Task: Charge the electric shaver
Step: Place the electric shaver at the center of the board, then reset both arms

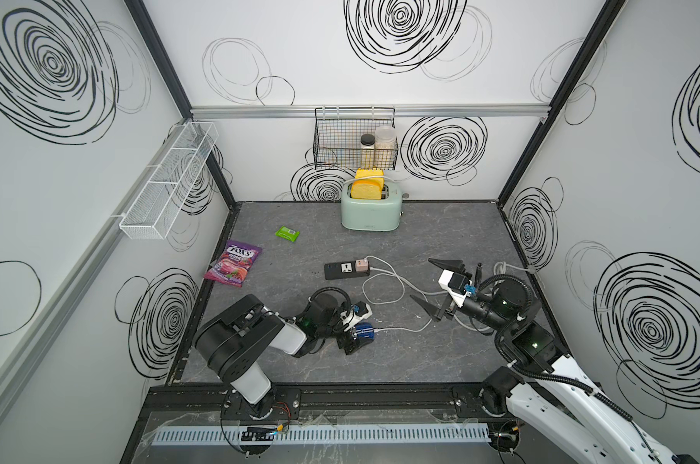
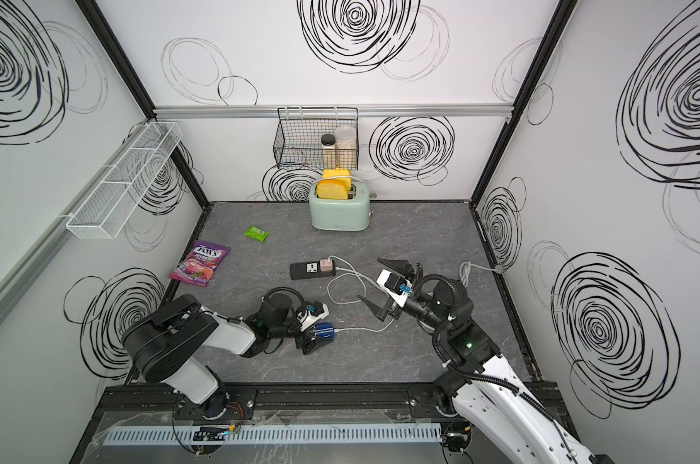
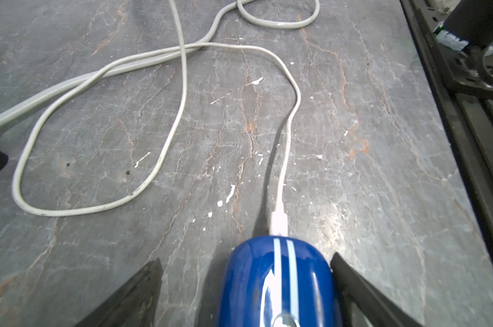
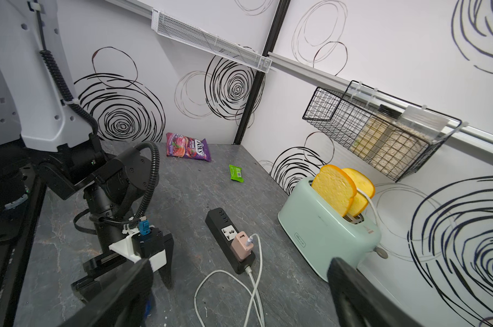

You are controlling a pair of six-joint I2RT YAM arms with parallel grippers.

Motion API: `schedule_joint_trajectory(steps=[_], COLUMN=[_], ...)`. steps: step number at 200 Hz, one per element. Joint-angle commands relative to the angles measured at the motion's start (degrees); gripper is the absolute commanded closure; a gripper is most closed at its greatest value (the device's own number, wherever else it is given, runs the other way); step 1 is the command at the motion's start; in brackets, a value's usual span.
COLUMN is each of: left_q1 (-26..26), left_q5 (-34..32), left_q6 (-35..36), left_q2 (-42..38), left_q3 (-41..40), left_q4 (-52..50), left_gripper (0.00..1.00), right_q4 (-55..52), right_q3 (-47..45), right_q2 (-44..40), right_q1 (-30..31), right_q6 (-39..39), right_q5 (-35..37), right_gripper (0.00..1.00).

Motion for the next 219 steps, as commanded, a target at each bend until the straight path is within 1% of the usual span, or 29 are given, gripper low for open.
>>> schedule_joint_trajectory(steps=[1, 13, 27, 35, 44, 51, 59, 71, 81, 90, 98, 113, 125, 134, 142, 152, 160, 170, 178, 187, 209, 219], left_q1=[-0.32, -0.32, 0.00, 0.60, 2.12, 4.43, 7.45, 11.76, 16.00, 20.39, 23.37, 27.08, 30.50, 32.22, 33.77, 34.63, 35.20, 35.23, 34.97, 35.47, 35.15, 35.21], left_q5=[-0.47, -2.02, -5.12, -8.06, -12.64, -16.62, -22.76, -30.56, -33.99, -33.65, -33.75, -35.87, -34.07, -34.55, -33.63, -34.12, -33.48, -32.37, -31.75, -30.62, -29.70, -29.32], left_q6=[-2.16, -3.50, -4.49, -5.03, -6.47, -8.34, -9.92, -9.85, -9.75, -10.65, -10.53, -10.77, -12.29, -13.66, -14.98, -17.04, -17.87, -16.38, -14.48, -15.01, -14.06, -14.13], left_q2=[-5.26, -10.22, -16.96, -20.65, -24.21, -26.37, -28.27, -29.99, -30.27, -29.85, -29.61, -28.22, -26.31, -24.44, -22.68, -20.88, -20.61, -20.15, -18.94, -16.49, -9.13, -8.73], left_q3=[1.53, 2.48, 4.21, 5.29, 6.01, 6.49, 6.65, 5.26, 3.02, 1.06, 0.30, -0.80, -1.80, -2.70, -3.48, -4.76, -5.20, -5.70, -6.00, -6.12, -7.19, -7.29], left_q4=[1.52, -0.43, -3.50, -4.83, -5.66, -6.25, -7.11, -6.61, -4.77, -2.71, -1.61, 1.20, 4.02, 6.53, 8.72, 12.27, 14.14, 17.23, 20.00, 22.53, 30.91, 31.71], left_gripper=[0.03, 0.03, 0.03, 0.03, 0.03, 0.03, 0.03, 0.03, 0.03, 0.03, 0.03, 0.03, 0.03, 0.03, 0.03, 0.03, 0.03, 0.03, 0.03, 0.03, 0.03, 0.03], right_q4=[2.17, 3.40, 5.29, 6.54, 8.52, 10.85, 13.65, 17.65, 22.56, 26.00, 28.60, 32.76, 38.17, 40.54, 42.61, 46.64, 50.00, 48.80, 50.37, 51.27, 50.82, 50.47], right_q3=[0.66, 0.83, 0.77, 0.46, -0.59, -2.10, -3.96, -7.04, -10.24, -12.80, -14.80, -17.82, -20.72, -21.97, -23.02, -24.79, -25.33, -23.80, -23.64, -22.95, -20.94, -20.26], right_q2=[-0.86, -0.74, -0.04, 0.71, 1.60, 2.57, 3.76, 6.08, 8.01, 10.01, 12.03, 16.95, 21.72, 25.13, 27.54, 30.09, 31.84, 32.70, 34.27, 35.61, 38.32, 39.15], right_q1=[-1.91, -3.20, -5.24, -6.52, -8.14, -9.85, -12.57, -17.07, -20.34, -22.46, -23.13, -23.29, -23.77, -24.73, -25.61, -26.38, -26.59, -26.66, -27.05, -27.49, -29.06, -29.82], right_q6=[2.74, 4.82, 8.04, 9.93, 12.55, 14.07, 15.99, 19.53, 23.13, 24.17, 23.89, 22.53, 21.69, 22.65, 23.76, 24.55, 23.66, 23.74, 23.28, 23.14, 22.63, 21.90], right_q5=[1.60, 4.07, 8.85, 12.88, 19.33, 23.96, 27.95, 31.77, 34.03, 34.81, 36.81, 41.25, 43.25, 42.94, 42.38, 41.74, 41.36, 40.88, 41.01, 40.77, 37.41, 35.64], right_gripper=[0.02, 0.02, 0.02, 0.02, 0.02, 0.02, 0.02, 0.02, 0.02, 0.02, 0.02, 0.02, 0.02, 0.02, 0.02, 0.02, 0.02, 0.02, 0.02, 0.02, 0.02, 0.02])
